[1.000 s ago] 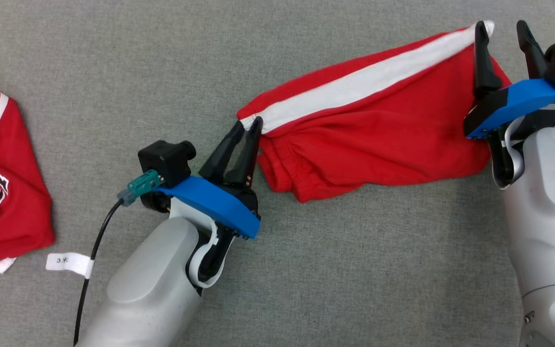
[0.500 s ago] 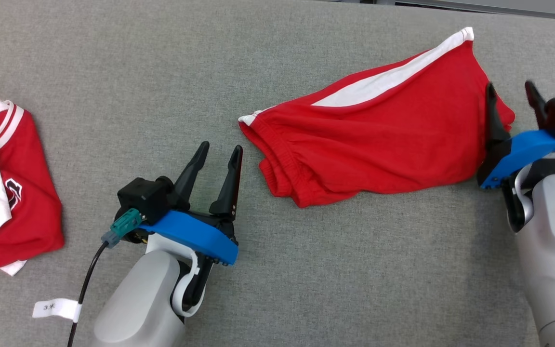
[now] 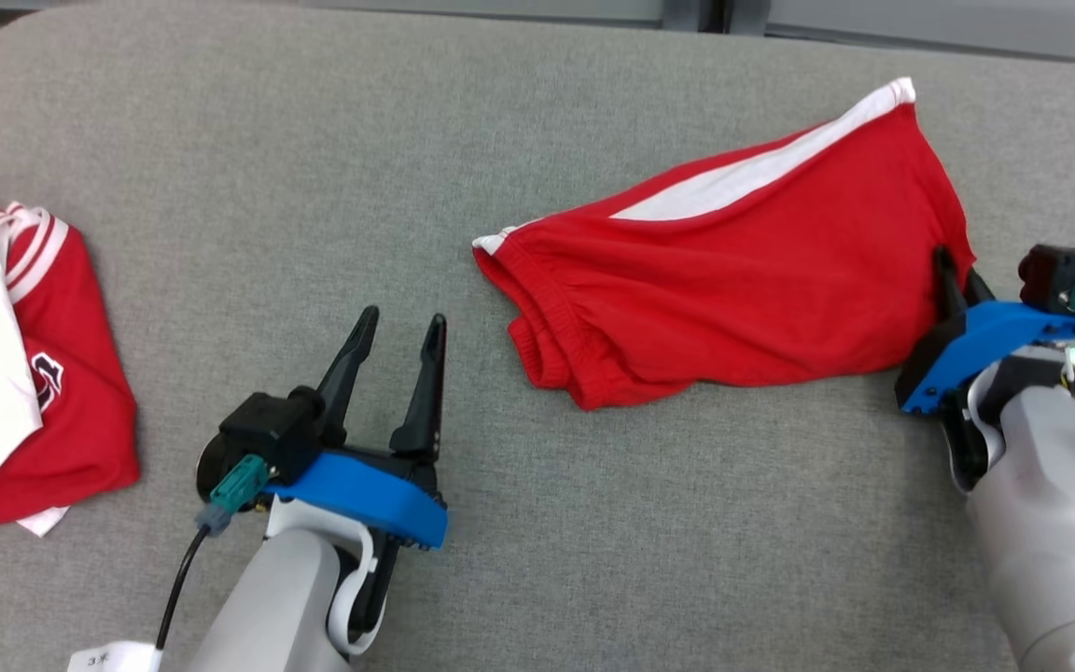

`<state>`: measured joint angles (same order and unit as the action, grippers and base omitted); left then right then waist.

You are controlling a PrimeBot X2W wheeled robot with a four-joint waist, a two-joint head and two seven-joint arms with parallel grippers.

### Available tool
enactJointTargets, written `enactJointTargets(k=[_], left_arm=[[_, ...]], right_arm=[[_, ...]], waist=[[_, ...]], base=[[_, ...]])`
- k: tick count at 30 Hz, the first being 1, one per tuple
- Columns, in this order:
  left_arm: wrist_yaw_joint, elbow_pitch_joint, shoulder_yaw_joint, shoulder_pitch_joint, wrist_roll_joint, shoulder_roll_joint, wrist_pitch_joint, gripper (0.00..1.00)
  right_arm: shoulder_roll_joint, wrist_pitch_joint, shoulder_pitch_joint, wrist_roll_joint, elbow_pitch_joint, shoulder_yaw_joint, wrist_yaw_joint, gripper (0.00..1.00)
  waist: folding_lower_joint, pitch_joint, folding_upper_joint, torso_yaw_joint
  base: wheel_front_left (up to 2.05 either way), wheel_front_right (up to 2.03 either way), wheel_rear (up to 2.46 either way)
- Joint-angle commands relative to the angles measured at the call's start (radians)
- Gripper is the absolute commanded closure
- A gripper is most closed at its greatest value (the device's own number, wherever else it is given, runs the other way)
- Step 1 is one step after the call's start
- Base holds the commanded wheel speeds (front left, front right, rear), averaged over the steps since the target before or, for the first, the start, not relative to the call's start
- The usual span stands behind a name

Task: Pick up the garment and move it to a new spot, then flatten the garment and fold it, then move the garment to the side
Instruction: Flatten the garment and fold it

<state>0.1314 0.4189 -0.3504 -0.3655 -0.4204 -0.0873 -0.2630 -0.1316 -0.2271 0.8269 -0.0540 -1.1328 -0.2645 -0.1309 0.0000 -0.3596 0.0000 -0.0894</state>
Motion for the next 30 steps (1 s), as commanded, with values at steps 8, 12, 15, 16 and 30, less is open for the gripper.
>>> enactJointTargets(k=[8, 12, 15, 16, 30], left_arm=[[-0.002, -0.006, 0.062, 0.122, 0.046, 0.009, -0.003, 0.00], [-0.002, -0.001, 0.081, 0.190, 0.059, 0.010, -0.003, 0.00], [-0.002, 0.003, 0.096, 0.247, 0.062, 0.015, -0.003, 0.00], [-0.002, 0.004, 0.098, 0.265, 0.064, 0.016, -0.003, 0.00], [-0.002, 0.004, 0.058, 0.369, 0.066, 0.032, -0.003, 0.00]], right_arm=[[0.031, -0.038, -0.152, 0.097, 0.061, -0.032, 0.000, 1.00], [0.046, -0.039, -0.274, 0.153, 0.132, -0.024, 0.000, 1.00], [0.048, -0.039, -0.363, 0.199, 0.176, -0.032, 0.000, 1.00], [0.043, -0.039, -0.392, 0.209, 0.187, -0.033, 0.000, 1.00], [0.025, -0.039, -0.490, 0.237, 0.329, -0.001, 0.000, 1.00]], waist=[[0.0000, 0.127, 0.0000, 0.043], [0.0000, 0.197, 0.0000, 0.065], [0.0000, 0.248, 0.0000, 0.076], [0.0000, 0.264, 0.0000, 0.078], [0.0000, 0.333, 0.0000, 0.063]], base=[[0.00, 0.00, 0.00], [0.00, 0.00, 0.00], [0.00, 0.00, 0.00], [0.00, 0.00, 0.00], [0.00, 0.00, 0.00]])
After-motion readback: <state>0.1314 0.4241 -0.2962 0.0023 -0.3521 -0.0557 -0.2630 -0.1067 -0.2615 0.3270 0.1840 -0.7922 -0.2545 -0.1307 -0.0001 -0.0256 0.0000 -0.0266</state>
